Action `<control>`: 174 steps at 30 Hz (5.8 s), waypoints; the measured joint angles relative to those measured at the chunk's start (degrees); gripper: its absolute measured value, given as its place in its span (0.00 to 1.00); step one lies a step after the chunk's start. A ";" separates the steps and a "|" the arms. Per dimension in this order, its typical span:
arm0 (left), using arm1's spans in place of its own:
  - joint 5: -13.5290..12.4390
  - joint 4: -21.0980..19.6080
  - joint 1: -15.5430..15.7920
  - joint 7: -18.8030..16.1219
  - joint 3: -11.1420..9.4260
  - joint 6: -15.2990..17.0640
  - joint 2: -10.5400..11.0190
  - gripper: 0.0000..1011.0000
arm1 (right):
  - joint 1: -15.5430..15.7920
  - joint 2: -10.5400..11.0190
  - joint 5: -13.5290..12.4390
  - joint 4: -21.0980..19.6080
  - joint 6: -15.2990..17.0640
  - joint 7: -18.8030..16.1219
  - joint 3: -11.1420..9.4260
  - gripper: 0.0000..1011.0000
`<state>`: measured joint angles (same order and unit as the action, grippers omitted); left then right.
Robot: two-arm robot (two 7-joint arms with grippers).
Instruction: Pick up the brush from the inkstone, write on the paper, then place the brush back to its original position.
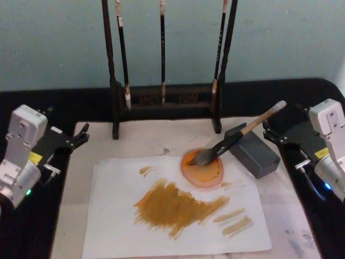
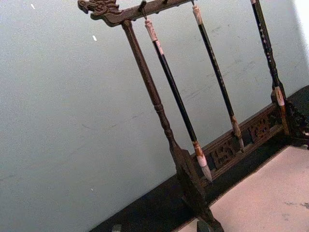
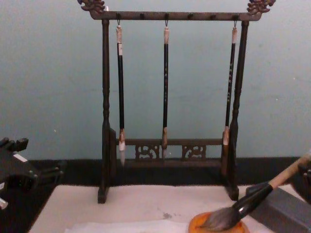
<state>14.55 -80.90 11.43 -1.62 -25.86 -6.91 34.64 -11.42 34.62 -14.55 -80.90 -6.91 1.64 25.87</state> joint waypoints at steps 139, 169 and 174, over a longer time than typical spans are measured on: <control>0.00 0.00 0.00 0.00 0.00 0.00 0.00 1.00 | 2.03 -17.95 -50.46 2.37 22.90 -7.35 -20.46 0.99; 0.00 0.00 0.00 0.00 0.00 0.00 0.00 1.00 | -3.99 -18.62 -55.75 10.52 21.38 -8.63 -16.51 0.99; -0.01 0.00 0.00 0.00 0.00 0.00 0.00 1.00 | -4.29 -18.31 -56.35 10.93 21.22 -8.93 -15.90 0.99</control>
<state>14.55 -80.90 11.43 -1.62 -25.86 -6.91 34.65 -15.71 16.30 -70.91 -69.97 14.31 -7.30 9.97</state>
